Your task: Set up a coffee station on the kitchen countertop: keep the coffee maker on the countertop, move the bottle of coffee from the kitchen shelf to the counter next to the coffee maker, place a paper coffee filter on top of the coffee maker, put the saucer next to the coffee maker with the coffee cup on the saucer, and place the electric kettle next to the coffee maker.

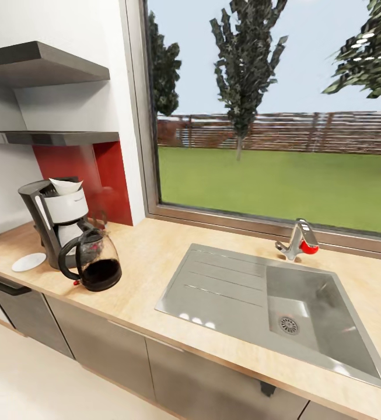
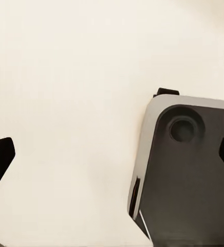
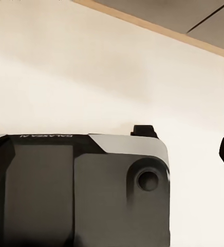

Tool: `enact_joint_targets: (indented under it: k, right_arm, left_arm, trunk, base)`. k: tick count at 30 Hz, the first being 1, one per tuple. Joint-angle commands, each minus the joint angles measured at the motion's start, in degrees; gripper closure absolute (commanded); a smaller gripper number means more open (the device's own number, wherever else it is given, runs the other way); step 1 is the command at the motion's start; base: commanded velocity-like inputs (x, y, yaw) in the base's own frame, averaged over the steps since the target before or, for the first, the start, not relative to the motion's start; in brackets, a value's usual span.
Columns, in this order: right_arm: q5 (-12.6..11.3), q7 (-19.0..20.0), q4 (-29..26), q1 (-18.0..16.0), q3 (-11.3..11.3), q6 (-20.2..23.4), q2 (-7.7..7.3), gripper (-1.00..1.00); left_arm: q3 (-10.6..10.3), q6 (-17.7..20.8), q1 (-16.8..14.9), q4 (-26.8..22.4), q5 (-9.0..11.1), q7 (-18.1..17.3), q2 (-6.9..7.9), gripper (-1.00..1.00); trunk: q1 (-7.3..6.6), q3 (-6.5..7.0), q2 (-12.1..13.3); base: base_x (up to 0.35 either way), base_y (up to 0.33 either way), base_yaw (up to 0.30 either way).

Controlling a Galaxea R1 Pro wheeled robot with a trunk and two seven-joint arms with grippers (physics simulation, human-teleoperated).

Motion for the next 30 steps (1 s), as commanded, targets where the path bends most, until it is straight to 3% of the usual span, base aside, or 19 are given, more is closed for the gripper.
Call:
enact_joint_targets:
  k: [1,6,13,21,30]
  right_arm:
    - [-0.59,-0.2,-0.01,-0.03,0.49,-0.01,0.05,-1.0]
    - [-0.64,-0.21,-0.02,-0.03,0.48,0.0,0.14,-1.0]
    - [-0.46,-0.28,0.09,-0.03,0.48,0.0,0.0,-1.0]
    - [-0.41,-0.36,0.15,-0.03,0.5,0.0,-0.08,-1.0]
    - [-0.25,-0.35,0.22,4.08,0.56,0.06,-2.1,-1.0]
  left_arm:
    - [0.21,-0.12,0.0,-0.01,-0.61,0.11,-0.04,-1.0]
    - [-0.01,0.32,0.0,0.17,-0.59,0.16,-0.14,-1.0]
    - [0.04,0.54,-0.37,0.13,-0.13,0.26,-1.44,-1.0]
    - [0.09,0.49,-0.49,0.07,-0.05,0.25,-1.6,-1.0]
    - [0.49,0.42,-0.45,0.2,-0.05,0.17,-1.52,-1.0]
  trunk:
    - [0.02,-0.09,-0.09]
    - [0.02,-0.09,-0.09]
    - [0.02,-0.09,-0.09]
    - [0.02,-0.09,-0.09]
    - [0.02,-0.09,-0.09]
  base:
    - [0.0,0.0,0.0]
    - [0.0,0.0,0.0]
    - [0.0,0.301,0.0]
    - [0.0,0.324,0.045]
    - [0.0,0.326,0.006]
